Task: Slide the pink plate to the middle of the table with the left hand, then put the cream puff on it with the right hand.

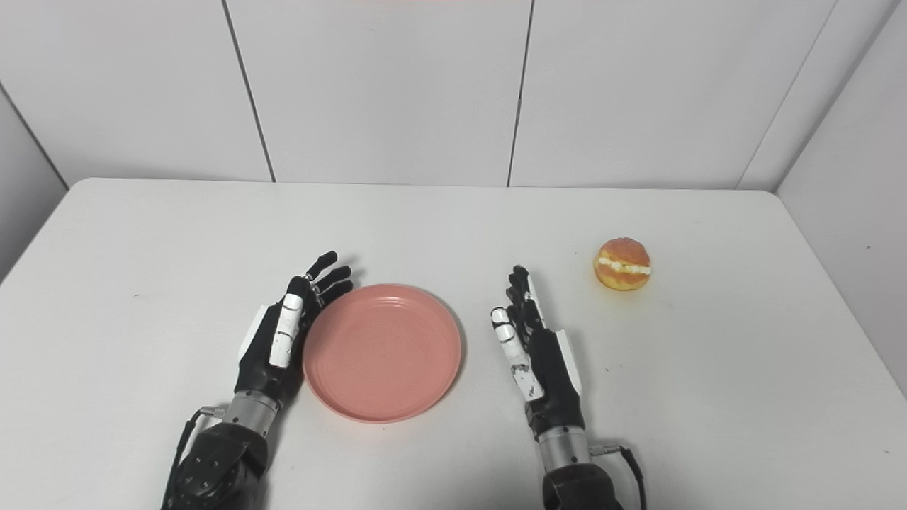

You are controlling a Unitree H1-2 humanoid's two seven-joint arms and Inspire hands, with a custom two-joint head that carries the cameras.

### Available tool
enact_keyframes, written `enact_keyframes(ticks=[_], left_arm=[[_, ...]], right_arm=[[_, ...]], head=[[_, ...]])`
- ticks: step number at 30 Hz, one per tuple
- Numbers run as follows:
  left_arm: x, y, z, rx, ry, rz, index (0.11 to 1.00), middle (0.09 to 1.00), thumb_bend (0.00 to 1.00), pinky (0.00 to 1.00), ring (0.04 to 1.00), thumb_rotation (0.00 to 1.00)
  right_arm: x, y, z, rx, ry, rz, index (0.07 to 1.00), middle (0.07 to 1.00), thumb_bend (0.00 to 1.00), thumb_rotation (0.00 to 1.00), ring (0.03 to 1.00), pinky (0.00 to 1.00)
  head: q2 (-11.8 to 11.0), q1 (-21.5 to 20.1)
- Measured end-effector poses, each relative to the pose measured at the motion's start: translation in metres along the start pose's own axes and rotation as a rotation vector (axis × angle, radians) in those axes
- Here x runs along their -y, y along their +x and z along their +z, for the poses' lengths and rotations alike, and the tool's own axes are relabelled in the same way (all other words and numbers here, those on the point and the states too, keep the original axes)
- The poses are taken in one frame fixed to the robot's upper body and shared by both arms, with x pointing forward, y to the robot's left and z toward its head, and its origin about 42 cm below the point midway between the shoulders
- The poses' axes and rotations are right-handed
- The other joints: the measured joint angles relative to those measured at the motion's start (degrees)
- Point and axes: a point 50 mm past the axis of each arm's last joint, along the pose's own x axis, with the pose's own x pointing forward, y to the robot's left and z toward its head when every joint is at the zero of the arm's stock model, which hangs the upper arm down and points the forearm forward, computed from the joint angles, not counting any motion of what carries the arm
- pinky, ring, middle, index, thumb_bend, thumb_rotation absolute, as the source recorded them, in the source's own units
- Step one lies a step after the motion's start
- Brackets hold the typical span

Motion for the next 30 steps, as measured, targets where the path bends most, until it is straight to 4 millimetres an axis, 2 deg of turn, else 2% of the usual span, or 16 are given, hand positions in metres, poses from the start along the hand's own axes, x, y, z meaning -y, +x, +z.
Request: enact_keyframes(ticks=[8, 13, 15, 19, 21, 25, 30], left_arm=[[0.007, 0.005, -0.001, 0.003, 0.006, -0.008, 0.906, 0.919, 0.64, 0.93, 0.922, 1.00], [0.021, 0.012, -0.001, 0.035, -0.024, -0.015, 0.931, 0.944, 0.63, 0.96, 0.943, 1.00], [0.024, 0.013, 0.000, 0.055, -0.032, -0.015, 0.948, 0.958, 0.64, 0.97, 0.954, 1.00], [0.027, 0.014, 0.001, 0.080, -0.037, -0.012, 0.961, 0.969, 0.66, 0.98, 0.962, 1.00], [0.027, 0.014, 0.002, 0.084, -0.038, -0.010, 0.967, 0.975, 0.65, 0.99, 0.971, 1.00], [0.027, 0.014, 0.002, 0.100, -0.037, -0.001, 0.970, 0.976, 0.67, 0.99, 0.978, 1.00], [0.029, 0.014, 0.003, 0.110, -0.024, 0.006, 0.976, 0.985, 0.66, 1.00, 0.993, 1.00]], right_arm=[[0.005, 0.005, -0.001, 0.001, -0.003, 0.000, 1.000, 1.000, 0.62, 0.85, 0.994, 0.99], [0.009, 0.011, 0.001, 0.027, -0.009, -0.008, 1.000, 0.998, 0.60, 0.84, 0.998, 1.00], [0.012, 0.012, 0.002, 0.031, -0.022, -0.017, 1.000, 0.993, 0.59, 0.88, 0.993, 1.00], [0.027, 0.014, 0.003, 0.037, -0.072, -0.063, 1.000, 0.999, 0.60, 0.87, 1.000, 1.00], [0.036, 0.016, 0.005, 0.041, -0.087, -0.087, 1.000, 0.999, 0.67, 0.86, 1.000, 1.00], [0.057, 0.029, 0.018, 0.089, -0.172, -0.138, 1.000, 0.994, 0.62, 0.89, 0.999, 1.00], [0.072, 0.053, 0.043, 0.192, -0.303, -0.155, 0.999, 0.999, 0.64, 0.90, 0.989, 0.97]], head=[[-0.61, 0.53], [-0.70, 0.70], [-0.88, 0.53], [-0.97, 0.44], [-1.05, 0.35], [-1.14, 0.26], [-1.23, 0.00]])
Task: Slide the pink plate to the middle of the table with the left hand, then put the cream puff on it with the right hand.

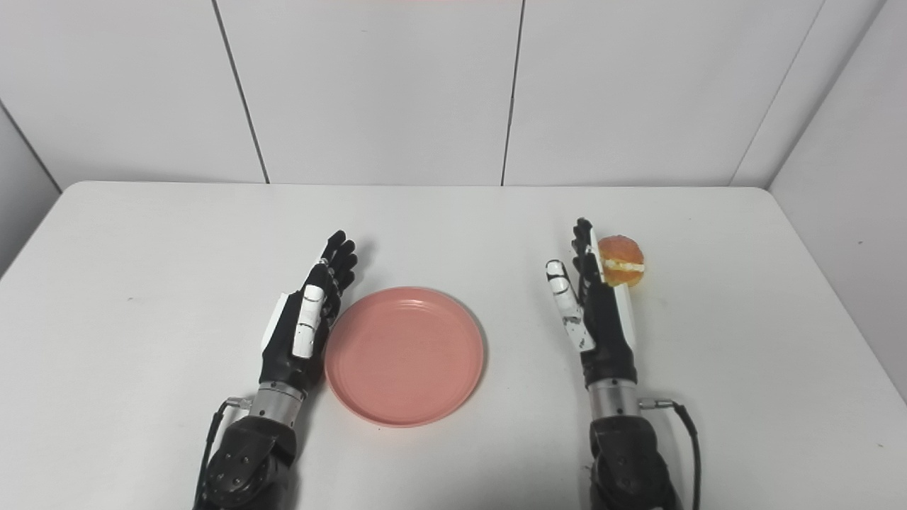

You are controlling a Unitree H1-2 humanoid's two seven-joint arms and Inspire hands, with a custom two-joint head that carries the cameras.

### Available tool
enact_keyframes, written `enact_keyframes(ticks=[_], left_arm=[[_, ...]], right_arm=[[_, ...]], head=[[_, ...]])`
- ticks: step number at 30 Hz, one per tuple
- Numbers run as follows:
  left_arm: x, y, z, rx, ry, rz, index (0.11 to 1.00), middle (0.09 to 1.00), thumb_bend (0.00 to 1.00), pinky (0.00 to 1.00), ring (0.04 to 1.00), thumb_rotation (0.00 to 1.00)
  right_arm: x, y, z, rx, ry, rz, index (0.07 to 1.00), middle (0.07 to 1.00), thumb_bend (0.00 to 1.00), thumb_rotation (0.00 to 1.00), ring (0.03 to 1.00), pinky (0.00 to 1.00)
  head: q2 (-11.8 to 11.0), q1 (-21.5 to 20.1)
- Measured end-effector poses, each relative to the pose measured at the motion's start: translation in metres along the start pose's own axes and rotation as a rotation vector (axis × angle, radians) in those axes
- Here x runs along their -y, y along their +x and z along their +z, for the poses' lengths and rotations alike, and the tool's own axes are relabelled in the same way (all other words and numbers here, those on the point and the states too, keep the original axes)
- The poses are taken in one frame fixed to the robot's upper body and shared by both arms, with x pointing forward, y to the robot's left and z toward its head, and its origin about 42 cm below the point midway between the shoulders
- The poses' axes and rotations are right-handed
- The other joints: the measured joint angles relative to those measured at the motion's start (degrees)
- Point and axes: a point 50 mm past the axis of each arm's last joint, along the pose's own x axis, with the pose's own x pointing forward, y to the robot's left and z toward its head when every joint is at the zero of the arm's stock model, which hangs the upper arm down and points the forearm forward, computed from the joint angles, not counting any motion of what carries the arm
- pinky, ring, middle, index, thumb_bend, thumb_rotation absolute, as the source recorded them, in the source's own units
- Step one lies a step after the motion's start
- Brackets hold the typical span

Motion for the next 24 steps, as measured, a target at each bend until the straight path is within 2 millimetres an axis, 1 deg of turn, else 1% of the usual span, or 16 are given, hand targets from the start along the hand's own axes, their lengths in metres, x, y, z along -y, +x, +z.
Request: enact_keyframes(ticks=[1, 5, 7, 9, 12, 16, 19, 24], left_arm=[[0.000, 0.000, 0.000, 0.003, -0.001, 0.003, 0.982, 0.989, 0.65, 1.00, 0.997, 1.00], [0.000, 0.000, 0.000, 0.006, -0.002, 0.007, 0.989, 0.997, 0.65, 1.00, 1.000, 1.00], [0.000, 0.000, 0.000, 0.005, 0.004, 0.006, 0.989, 0.999, 0.64, 1.00, 1.000, 1.00], [0.000, 0.000, 0.000, 0.002, 0.010, 0.004, 0.994, 1.000, 0.64, 1.00, 1.000, 1.00], [0.000, 0.000, -0.001, -0.007, 0.013, 0.003, 0.990, 1.000, 0.63, 1.00, 1.000, 1.00], [0.000, 0.000, -0.001, -0.026, 0.012, 0.003, 0.994, 1.000, 0.63, 1.00, 1.000, 1.00], [0.000, -0.001, -0.001, -0.030, 0.012, 0.000, 0.999, 1.000, 0.63, 1.00, 1.000, 1.00], [0.000, -0.002, -0.001, -0.047, 0.013, -0.014, 1.000, 1.000, 0.63, 1.00, 1.000, 1.00]], right_arm=[[0.003, 0.003, 0.002, 0.011, -0.023, -0.004, 0.995, 0.996, 0.63, 0.88, 0.989, 0.96], [0.020, 0.011, 0.009, 0.048, -0.093, -0.041, 0.994, 0.994, 0.61, 0.86, 0.984, 0.94], [0.030, 0.014, 0.011, 0.062, -0.130, -0.063, 0.988, 0.989, 0.60, 0.87, 0.978, 0.94], [0.039, 0.015, 0.013, 0.074, -0.163, -0.088, 0.983, 0.977, 0.62, 0.86, 0.963, 0.95], [0.050, 0.018, 0.014, 0.075, -0.218, -0.112, 0.985, 0.973, 0.61, 0.85, 0.975, 0.95], [0.060, 0.022, 0.017, 0.062, -0.264, -0.117, 0.979, 0.974, 0.61, 0.79, 0.982, 0.95], [0.066, 0.024, 0.017, 0.049, -0.286, -0.118, 0.984, 0.984, 0.62, 0.75, 0.985, 0.93], [0.077, 0.026, 0.015, 0.013, -0.336, -0.120, 0.981, 0.985, 0.65, 0.71, 0.970, 0.93]], head=[[0.09, -0.18], [0.26, -0.35], [0.35, -0.44], [0.53, -0.62], [0.53, -0.79], [0.79, -1.15], [0.88, -1.32], [0.88, -1.32]])
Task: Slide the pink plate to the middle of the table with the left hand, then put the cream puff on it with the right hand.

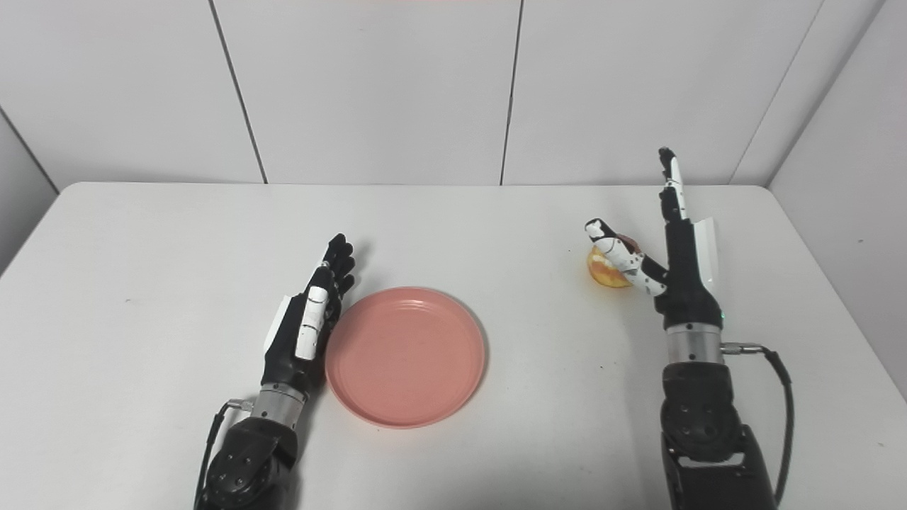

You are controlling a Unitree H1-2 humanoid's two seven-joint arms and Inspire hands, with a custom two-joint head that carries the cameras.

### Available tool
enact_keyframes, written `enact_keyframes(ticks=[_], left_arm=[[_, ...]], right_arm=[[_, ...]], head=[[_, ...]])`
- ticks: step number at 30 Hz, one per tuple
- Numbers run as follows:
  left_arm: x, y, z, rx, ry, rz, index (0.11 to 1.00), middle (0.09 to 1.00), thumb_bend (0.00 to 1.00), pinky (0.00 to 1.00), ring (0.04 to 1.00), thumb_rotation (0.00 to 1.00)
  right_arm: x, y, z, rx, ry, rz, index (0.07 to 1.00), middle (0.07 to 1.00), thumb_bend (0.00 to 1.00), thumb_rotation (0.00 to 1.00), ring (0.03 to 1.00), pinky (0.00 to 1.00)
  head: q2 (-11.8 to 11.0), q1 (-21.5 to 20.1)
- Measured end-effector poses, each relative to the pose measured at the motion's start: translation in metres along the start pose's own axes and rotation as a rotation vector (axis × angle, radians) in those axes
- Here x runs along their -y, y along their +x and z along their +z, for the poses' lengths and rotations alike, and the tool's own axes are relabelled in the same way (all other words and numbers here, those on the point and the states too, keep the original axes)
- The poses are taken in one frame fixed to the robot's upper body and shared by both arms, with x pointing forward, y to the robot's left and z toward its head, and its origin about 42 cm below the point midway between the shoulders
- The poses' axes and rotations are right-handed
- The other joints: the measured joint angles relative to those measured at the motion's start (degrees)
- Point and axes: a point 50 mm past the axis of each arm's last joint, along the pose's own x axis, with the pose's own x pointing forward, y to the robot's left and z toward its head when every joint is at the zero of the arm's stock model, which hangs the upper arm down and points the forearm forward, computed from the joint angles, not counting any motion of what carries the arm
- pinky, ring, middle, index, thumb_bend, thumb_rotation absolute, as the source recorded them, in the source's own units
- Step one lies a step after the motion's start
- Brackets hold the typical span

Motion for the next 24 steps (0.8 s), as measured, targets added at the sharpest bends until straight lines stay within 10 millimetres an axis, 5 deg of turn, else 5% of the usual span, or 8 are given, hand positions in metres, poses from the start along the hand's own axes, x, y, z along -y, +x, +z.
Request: enact_keyframes(ticks=[14, 20, 24], left_arm=[[-0.012, -0.013, 0.000, -0.059, -0.024, -0.017, 0.992, 1.000, 0.64, 1.00, 1.000, 1.00], [-0.016, -0.022, 0.000, -0.079, -0.036, -0.001, 0.998, 1.000, 0.63, 1.00, 1.000, 1.00], [-0.016, -0.024, 0.000, -0.077, -0.036, 0.001, 0.998, 1.000, 0.64, 1.00, 1.000, 1.00]], right_arm=[[0.011, 0.014, -0.012, -0.118, -0.113, -0.013, 0.965, 0.974, 0.70, 0.54, 0.944, 0.87], [0.002, 0.022, -0.024, -0.164, -0.146, 0.032, 0.948, 0.949, 0.71, 0.40, 0.898, 0.79], [-0.002, 0.023, -0.030, -0.178, -0.166, 0.057, 0.952, 0.952, 0.71, 0.40, 0.899, 0.80]], head=[[0.00, -2.81], [0.18, -2.81], [0.18, -2.90]])
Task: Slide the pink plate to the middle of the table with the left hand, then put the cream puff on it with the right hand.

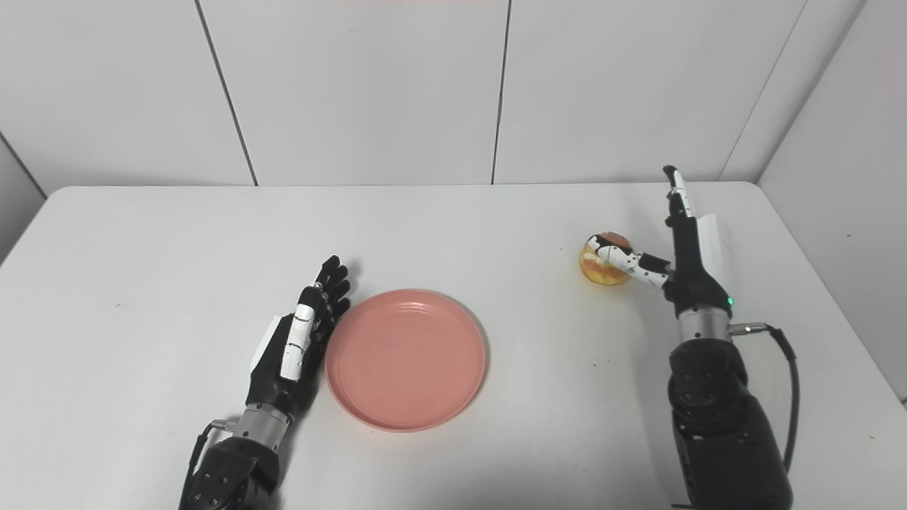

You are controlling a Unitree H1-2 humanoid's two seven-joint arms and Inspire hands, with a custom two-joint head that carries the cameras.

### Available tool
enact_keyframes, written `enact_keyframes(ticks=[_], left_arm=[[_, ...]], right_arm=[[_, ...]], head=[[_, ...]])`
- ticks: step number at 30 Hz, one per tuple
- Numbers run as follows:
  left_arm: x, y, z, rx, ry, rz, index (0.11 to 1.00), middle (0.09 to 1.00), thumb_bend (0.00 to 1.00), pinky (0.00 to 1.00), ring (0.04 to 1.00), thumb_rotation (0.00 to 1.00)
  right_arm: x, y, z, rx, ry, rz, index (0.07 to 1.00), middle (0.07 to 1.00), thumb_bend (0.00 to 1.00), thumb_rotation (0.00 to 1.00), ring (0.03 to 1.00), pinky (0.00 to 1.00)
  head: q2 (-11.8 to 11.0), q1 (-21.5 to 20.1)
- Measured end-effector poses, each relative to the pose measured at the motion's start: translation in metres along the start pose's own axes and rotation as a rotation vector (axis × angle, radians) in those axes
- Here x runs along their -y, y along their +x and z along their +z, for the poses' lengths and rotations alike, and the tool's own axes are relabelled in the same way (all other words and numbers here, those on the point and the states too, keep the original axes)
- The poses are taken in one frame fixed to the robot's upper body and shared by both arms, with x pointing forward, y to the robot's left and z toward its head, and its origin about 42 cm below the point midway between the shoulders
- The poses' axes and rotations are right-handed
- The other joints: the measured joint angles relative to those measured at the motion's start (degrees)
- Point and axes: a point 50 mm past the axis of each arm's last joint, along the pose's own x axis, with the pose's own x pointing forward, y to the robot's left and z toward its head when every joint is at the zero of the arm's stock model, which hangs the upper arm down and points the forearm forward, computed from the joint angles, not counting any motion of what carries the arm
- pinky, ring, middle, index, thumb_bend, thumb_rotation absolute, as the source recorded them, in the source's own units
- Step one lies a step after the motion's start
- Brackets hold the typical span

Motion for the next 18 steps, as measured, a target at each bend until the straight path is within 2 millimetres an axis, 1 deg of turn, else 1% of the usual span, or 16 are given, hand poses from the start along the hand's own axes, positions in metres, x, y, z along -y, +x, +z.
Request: enact_keyframes(ticks=[5, 6, 12, 15, 18], left_arm=[[-0.001, -0.001, 0.000, 0.003, 0.000, 0.003, 0.998, 1.000, 0.66, 1.00, 1.000, 1.00], [-0.001, -0.001, 0.000, 0.004, 0.000, 0.004, 0.998, 1.000, 0.66, 1.00, 1.000, 1.00], [-0.002, -0.001, 0.001, 0.015, 0.001, 0.010, 0.997, 1.000, 0.64, 1.00, 1.000, 1.00], [-0.003, -0.002, 0.001, 0.019, 0.000, 0.015, 0.999, 1.000, 0.65, 1.00, 1.000, 1.00], [-0.003, -0.002, 0.001, 0.020, 0.000, 0.018, 0.999, 1.000, 0.65, 1.00, 1.000, 1.00]], right_arm=[[-0.002, 0.002, -0.003, -0.008, -0.009, 0.013, 0.955, 0.957, 0.72, 0.41, 0.903, 0.79], [-0.003, 0.003, -0.004, -0.011, -0.011, 0.017, 0.958, 0.963, 0.72, 0.41, 0.912, 0.80], [-0.011, 0.005, -0.007, -0.028, -0.021, 0.048, 0.961, 0.969, 0.73, 0.41, 0.924, 0.83], [-0.014, 0.008, -0.007, -0.036, -0.028, 0.057, 0.960, 0.969, 0.73, 0.39, 0.926, 0.83], [-0.015, 0.012, -0.006, -0.039, -0.043, 0.064, 0.959, 0.969, 0.73, 0.34, 0.929, 0.84]], head=[[-0.09, 0.09], [-0.17, -0.09], [-0.26, -0.61], [-0.26, -0.62], [-0.09, -0.62]])
